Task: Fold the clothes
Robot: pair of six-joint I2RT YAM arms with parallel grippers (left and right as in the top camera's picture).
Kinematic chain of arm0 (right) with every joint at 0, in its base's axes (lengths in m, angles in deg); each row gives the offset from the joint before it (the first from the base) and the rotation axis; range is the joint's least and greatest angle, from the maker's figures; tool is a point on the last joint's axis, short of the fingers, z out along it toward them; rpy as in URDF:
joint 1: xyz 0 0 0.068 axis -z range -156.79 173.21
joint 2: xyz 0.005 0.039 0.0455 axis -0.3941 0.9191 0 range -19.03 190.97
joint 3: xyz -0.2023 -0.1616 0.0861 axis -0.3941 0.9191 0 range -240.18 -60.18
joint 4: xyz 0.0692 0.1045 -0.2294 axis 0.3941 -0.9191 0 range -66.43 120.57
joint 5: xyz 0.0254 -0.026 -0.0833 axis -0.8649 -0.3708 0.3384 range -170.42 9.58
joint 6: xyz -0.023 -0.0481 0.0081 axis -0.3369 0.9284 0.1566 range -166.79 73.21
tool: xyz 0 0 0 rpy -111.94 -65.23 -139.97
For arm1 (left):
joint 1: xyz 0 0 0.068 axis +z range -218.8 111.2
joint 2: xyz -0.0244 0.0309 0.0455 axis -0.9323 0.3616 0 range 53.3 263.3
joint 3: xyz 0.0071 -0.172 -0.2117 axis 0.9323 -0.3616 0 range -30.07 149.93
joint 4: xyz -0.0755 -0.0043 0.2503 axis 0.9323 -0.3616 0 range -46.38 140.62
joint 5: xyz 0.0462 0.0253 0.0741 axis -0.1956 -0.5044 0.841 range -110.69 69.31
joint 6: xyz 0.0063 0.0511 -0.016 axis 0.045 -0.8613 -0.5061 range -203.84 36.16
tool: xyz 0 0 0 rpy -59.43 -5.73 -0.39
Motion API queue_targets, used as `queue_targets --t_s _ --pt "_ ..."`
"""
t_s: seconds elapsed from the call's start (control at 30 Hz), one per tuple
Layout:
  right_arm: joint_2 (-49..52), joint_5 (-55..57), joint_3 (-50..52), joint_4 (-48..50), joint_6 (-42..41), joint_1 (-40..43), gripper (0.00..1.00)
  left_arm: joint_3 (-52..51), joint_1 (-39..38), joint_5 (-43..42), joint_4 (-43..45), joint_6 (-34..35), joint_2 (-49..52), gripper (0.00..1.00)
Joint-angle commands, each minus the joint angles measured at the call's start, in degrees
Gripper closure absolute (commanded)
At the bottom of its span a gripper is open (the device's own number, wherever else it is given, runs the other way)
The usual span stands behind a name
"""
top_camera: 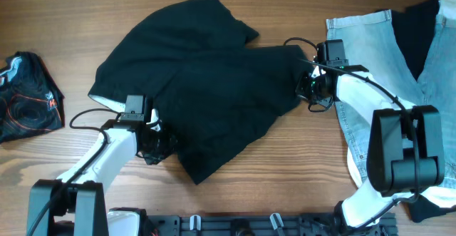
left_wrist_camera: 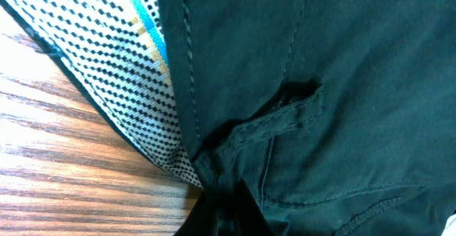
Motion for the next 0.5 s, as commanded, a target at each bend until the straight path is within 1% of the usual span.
queue_targets --t_s 0.0,0.07,0.13,0.17,0.2,0.23,0.27,0.3,0.33,0.37,0.4,0.43,0.47 --pt "1.3 3.5 0.8 -11.4 -0.2 0.1 0.96 -0.2 4.5 1.0 -3.7 -0.1 0.3 0.96" --pt "1.3 3.4 0.8 -18.2 -0.2 -0.3 0.96 2.2 12.2 1.0 -5.9 -0.6 0.3 0.96" --pt "1.2 1.0 0.8 -24.6 0.0 -2.0 0.96 5.9 20.4 1.0 -6.1 -2.4 0.3 0.96" --pt "0.8 -0.3 0.8 -27.0 0.0 -3.7 0.96 8.6 24.1 1.7 -6.2 -4.9 0.3 0.96" --pt "0.4 -0.9 0.8 -28.1 0.0 -5.0 0.95 10.0 25.7 2.8 -6.2 -5.3 0.3 0.96" --pt "-0.3 -0.9 0.8 -28.7 -0.2 -6.7 0.90 12.2 28.0 3.8 -6.2 -5.7 0.3 0.96" --pt "-2.0 -0.9 0.8 -28.0 -1.2 -8.5 0.78 14.3 29.6 2.9 -6.5 -5.7 0.3 0.96" --pt "-3.9 -0.6 0.6 -27.1 -1.1 -8.8 0.72 15.3 29.7 2.5 -7.1 -6.2 0.3 0.96" --pt "-5.3 0.1 0.1 -26.3 -1.0 -8.6 0.70 15.9 29.6 2.5 -8.1 -6.4 0.3 0.95" --pt "-7.1 1.8 -0.9 -25.7 -1.1 -8.3 0.65 16.1 29.6 2.5 -8.9 -7.3 0.3 0.78" --pt "-9.2 5.1 -2.7 -24.6 -1.0 -7.7 0.46 16.1 29.6 2.5 -10.4 -9.5 0.3 0.60" --pt "-10.5 6.2 -3.8 -23.1 -0.1 -7.5 0.29 16.1 29.6 2.5 -12.3 -10.6 0.3 0.52" --pt "-11.5 5.9 -4.8 -19.9 3.3 -7.5 0.22 16.1 29.6 2.6 -13.6 -10.9 0.3 0.49"
